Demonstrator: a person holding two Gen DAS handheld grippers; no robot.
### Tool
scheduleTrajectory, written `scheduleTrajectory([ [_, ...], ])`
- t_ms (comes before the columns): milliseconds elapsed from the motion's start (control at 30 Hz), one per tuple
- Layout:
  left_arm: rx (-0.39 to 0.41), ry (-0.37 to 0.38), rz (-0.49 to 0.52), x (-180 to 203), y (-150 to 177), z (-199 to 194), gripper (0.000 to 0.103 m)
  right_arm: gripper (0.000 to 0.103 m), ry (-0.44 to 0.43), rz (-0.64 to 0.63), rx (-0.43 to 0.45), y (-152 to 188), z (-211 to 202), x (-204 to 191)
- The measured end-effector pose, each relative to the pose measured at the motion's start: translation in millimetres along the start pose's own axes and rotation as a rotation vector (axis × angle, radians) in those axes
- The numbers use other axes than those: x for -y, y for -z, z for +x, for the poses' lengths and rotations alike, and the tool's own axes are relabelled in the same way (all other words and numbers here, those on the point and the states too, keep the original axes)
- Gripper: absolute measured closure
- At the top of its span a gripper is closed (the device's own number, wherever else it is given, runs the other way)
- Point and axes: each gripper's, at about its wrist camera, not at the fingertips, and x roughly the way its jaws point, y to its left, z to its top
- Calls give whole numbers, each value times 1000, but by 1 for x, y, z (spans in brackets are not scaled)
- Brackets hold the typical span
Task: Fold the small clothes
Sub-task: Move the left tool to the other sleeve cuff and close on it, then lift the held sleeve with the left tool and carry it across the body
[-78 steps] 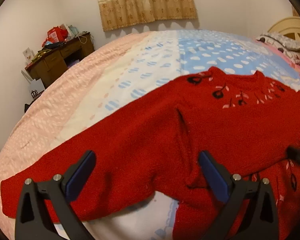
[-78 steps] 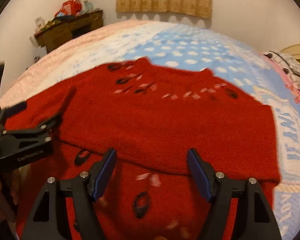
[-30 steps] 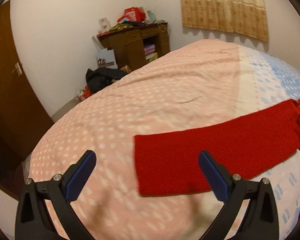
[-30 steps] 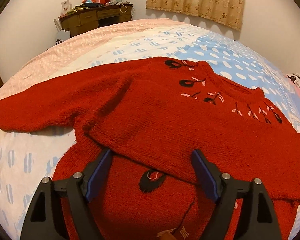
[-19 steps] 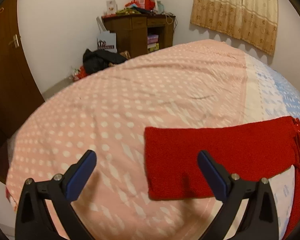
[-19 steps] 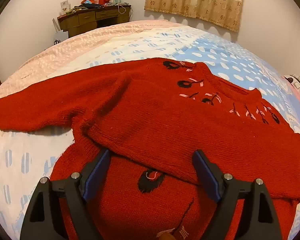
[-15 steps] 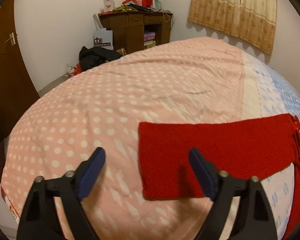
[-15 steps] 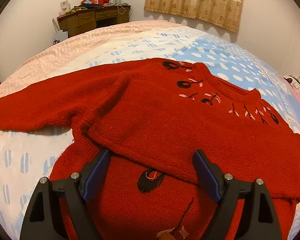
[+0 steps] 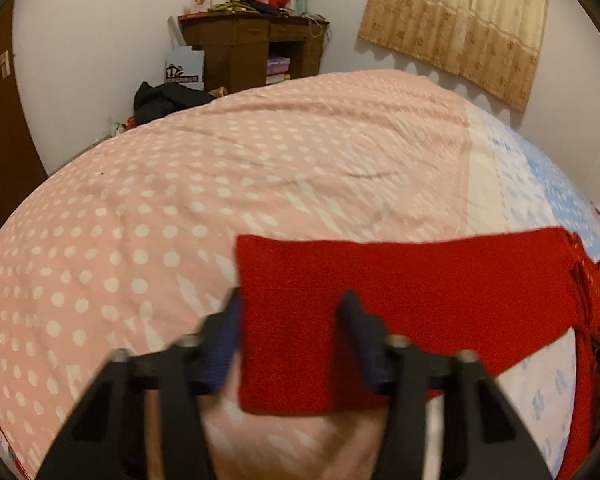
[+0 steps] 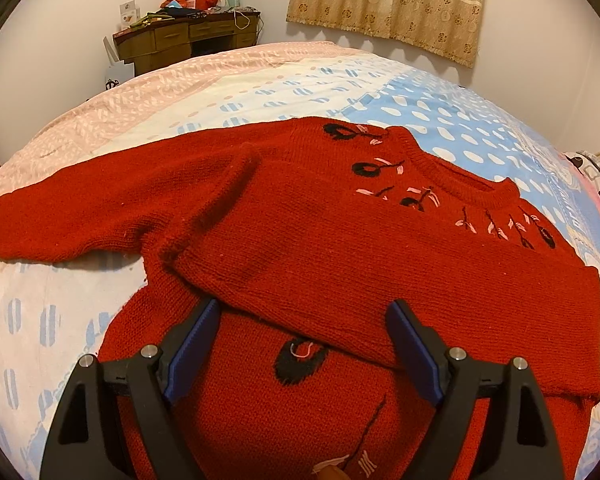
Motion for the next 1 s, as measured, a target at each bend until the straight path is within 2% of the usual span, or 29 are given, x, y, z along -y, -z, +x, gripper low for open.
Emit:
scheduleTrajectory([
  [33, -5, 12, -4, -3, -2, 0, 85, 18, 0, 0, 0, 0, 0, 0],
  [67, -10, 23, -5, -3, -2, 0, 88, 18, 0, 0, 0, 0, 0, 0],
  [133, -8, 54, -8, -4, -4, -2, 89, 18, 0, 1, 0, 0, 0, 0],
  [367, 71, 108, 35, 9, -15, -28, 89, 18, 0, 0, 0, 0, 0, 1],
  [700, 123, 187, 95, 46, -36, -55, 90, 15, -29, 26, -19, -2, 0, 7],
  [900, 184, 227, 139, 69, -52, -80, 90, 15, -88, 83, 15, 2, -34, 18],
  [1000, 202, 243, 150, 80, -60, -88, 90, 15, -92, 82, 45, 6, -56, 25],
])
